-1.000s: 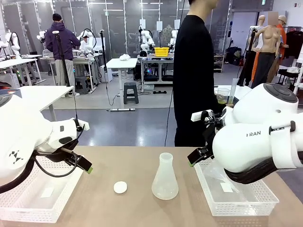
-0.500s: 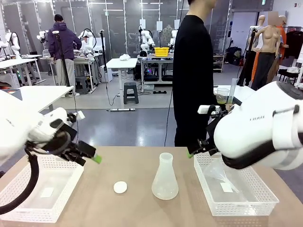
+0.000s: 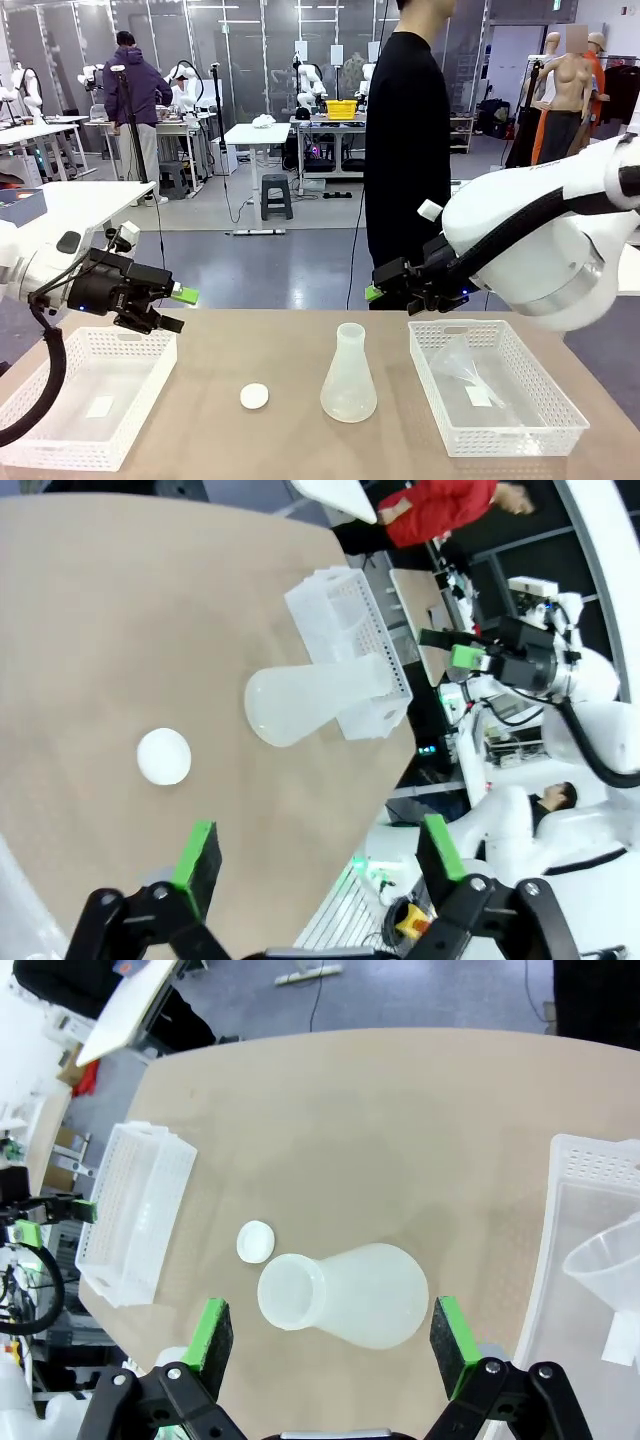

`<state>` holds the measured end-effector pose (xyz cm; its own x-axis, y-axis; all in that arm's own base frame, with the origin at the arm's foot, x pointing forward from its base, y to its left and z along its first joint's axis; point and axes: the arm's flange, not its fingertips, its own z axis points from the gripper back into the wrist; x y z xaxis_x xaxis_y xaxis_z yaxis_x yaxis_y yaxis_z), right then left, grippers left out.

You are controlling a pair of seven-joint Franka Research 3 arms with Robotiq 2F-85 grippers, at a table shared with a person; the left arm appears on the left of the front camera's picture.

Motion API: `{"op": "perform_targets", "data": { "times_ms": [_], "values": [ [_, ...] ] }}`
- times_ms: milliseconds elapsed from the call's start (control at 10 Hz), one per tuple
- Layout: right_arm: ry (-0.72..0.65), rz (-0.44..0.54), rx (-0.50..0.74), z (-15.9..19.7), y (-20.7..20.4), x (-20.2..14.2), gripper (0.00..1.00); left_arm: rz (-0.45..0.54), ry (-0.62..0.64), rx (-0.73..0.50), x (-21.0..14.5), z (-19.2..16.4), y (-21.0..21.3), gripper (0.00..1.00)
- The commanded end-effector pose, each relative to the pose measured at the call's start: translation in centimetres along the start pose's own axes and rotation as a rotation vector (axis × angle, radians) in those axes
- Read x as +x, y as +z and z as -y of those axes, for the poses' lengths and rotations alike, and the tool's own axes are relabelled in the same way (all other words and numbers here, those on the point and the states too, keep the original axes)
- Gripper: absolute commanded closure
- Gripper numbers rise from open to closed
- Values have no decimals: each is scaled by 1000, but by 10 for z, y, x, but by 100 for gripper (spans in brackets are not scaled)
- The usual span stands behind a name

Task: Prepare the solutions needed for the experiment.
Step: Pick up the Plastic Funnel and insert it into the Big flask.

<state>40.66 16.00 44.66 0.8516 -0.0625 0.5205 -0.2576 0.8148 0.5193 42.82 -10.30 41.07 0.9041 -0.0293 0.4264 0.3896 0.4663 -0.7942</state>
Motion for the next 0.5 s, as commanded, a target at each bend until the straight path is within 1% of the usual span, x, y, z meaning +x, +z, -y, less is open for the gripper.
{"op": "perform_targets", "data": {
  "times_ms": [0,200,300,400],
  "values": [
    [59,-6,-50,3,5,-3,0,9,-36,67,-1,17,2,0],
    [59,-6,-50,3,5,-3,0,9,-36,67,-1,17,2,0],
    [59,-6,-50,3,5,-3,0,-6,-28,50,0,8,0,0],
    [45,-11,-28,5,-1,-3,0,20,52,-120,13,-4,8,0]
  ]
}}
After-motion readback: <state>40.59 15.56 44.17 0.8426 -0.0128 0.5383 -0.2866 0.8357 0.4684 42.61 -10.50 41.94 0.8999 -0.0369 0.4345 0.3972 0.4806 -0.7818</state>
